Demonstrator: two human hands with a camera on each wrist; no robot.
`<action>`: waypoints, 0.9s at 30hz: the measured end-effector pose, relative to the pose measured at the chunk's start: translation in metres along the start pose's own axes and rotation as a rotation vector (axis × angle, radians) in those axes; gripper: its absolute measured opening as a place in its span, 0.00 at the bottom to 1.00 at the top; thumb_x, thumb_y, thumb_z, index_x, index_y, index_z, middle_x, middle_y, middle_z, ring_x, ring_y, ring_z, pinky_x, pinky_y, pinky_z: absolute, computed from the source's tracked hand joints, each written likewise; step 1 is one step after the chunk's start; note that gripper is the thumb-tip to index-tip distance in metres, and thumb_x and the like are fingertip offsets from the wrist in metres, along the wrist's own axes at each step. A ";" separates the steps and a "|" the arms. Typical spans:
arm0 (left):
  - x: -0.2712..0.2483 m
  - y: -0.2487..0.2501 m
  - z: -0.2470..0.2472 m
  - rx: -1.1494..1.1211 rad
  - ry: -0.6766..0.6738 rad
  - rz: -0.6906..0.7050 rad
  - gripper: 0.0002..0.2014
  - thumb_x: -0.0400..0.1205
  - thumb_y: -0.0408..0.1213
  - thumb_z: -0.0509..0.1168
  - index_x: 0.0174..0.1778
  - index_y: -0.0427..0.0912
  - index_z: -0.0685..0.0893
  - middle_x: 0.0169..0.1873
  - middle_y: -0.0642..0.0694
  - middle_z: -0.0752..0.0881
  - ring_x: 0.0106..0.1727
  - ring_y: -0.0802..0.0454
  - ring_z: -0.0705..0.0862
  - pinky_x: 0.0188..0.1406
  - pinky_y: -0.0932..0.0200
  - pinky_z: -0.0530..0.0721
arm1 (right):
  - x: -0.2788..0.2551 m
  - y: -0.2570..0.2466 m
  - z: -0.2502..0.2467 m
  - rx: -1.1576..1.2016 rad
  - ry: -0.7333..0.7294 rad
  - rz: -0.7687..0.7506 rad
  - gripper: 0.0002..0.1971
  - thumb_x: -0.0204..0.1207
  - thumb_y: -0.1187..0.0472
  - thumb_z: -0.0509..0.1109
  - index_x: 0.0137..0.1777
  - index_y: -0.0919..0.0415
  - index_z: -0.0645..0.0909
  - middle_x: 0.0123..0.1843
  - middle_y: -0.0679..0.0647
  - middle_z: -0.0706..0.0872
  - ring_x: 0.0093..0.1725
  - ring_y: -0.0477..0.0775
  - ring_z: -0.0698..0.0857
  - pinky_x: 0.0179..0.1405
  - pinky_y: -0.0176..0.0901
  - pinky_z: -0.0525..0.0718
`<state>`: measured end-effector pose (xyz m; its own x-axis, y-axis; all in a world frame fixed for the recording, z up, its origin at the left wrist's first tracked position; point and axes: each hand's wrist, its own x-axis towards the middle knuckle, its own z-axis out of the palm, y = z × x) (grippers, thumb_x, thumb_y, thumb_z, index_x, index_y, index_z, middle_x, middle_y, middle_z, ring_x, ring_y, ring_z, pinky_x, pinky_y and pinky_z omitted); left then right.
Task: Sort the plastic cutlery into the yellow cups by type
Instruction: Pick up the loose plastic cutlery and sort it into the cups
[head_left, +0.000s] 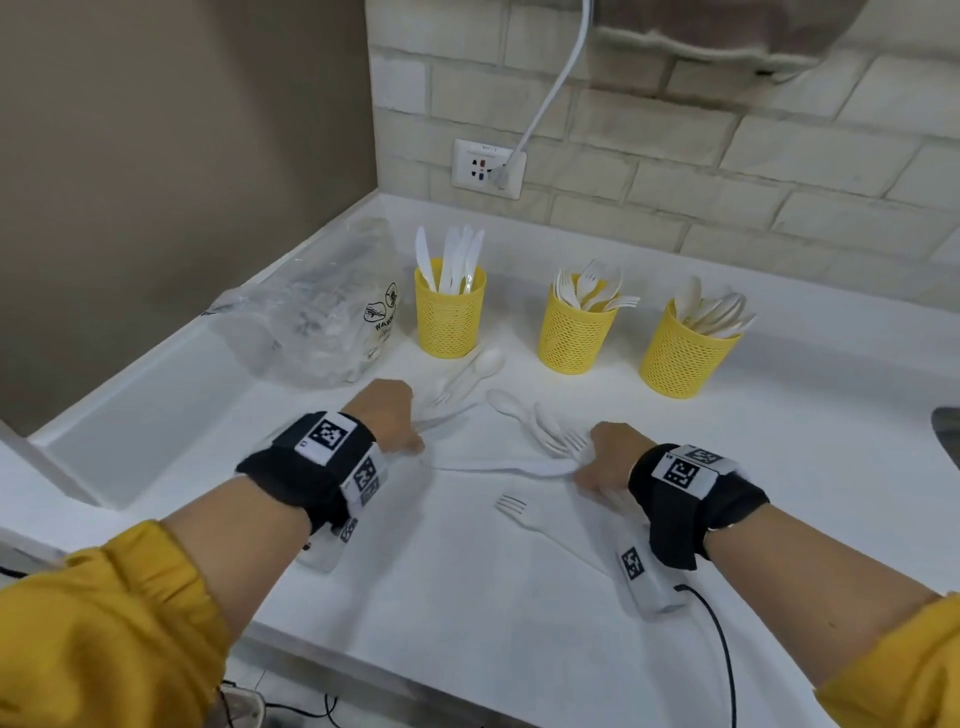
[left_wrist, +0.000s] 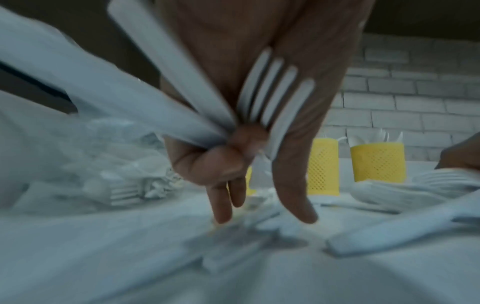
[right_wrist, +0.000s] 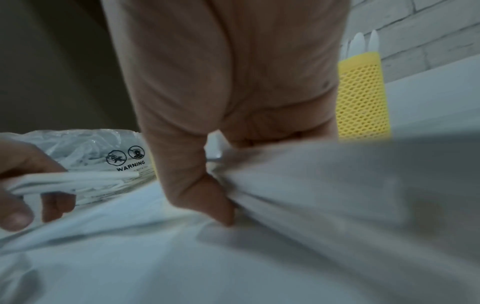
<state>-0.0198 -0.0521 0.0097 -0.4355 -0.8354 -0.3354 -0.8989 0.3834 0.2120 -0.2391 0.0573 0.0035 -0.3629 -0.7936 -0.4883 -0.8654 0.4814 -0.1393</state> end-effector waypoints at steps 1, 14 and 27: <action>0.002 0.003 0.003 0.005 -0.021 -0.003 0.20 0.74 0.42 0.72 0.54 0.33 0.75 0.51 0.39 0.78 0.52 0.44 0.78 0.45 0.57 0.75 | 0.001 0.002 0.000 0.001 0.005 0.017 0.08 0.70 0.60 0.70 0.39 0.61 0.73 0.41 0.54 0.79 0.45 0.57 0.79 0.31 0.38 0.72; 0.011 0.009 0.011 0.037 -0.156 0.136 0.14 0.82 0.41 0.60 0.57 0.34 0.73 0.53 0.41 0.75 0.50 0.46 0.75 0.41 0.60 0.71 | -0.018 0.038 -0.014 0.438 0.047 0.010 0.09 0.68 0.71 0.63 0.31 0.61 0.67 0.20 0.54 0.74 0.18 0.51 0.71 0.23 0.39 0.68; 0.016 0.037 0.024 0.021 -0.203 0.367 0.16 0.72 0.45 0.74 0.47 0.41 0.77 0.47 0.45 0.80 0.52 0.46 0.80 0.45 0.60 0.73 | -0.039 0.013 0.035 0.016 -0.015 -0.381 0.09 0.65 0.58 0.72 0.33 0.52 0.73 0.38 0.49 0.83 0.44 0.55 0.84 0.40 0.44 0.77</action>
<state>-0.0617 -0.0421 -0.0099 -0.7260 -0.5478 -0.4158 -0.6821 0.6511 0.3330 -0.2238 0.1079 -0.0093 -0.0107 -0.9113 -0.4117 -0.9318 0.1584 -0.3265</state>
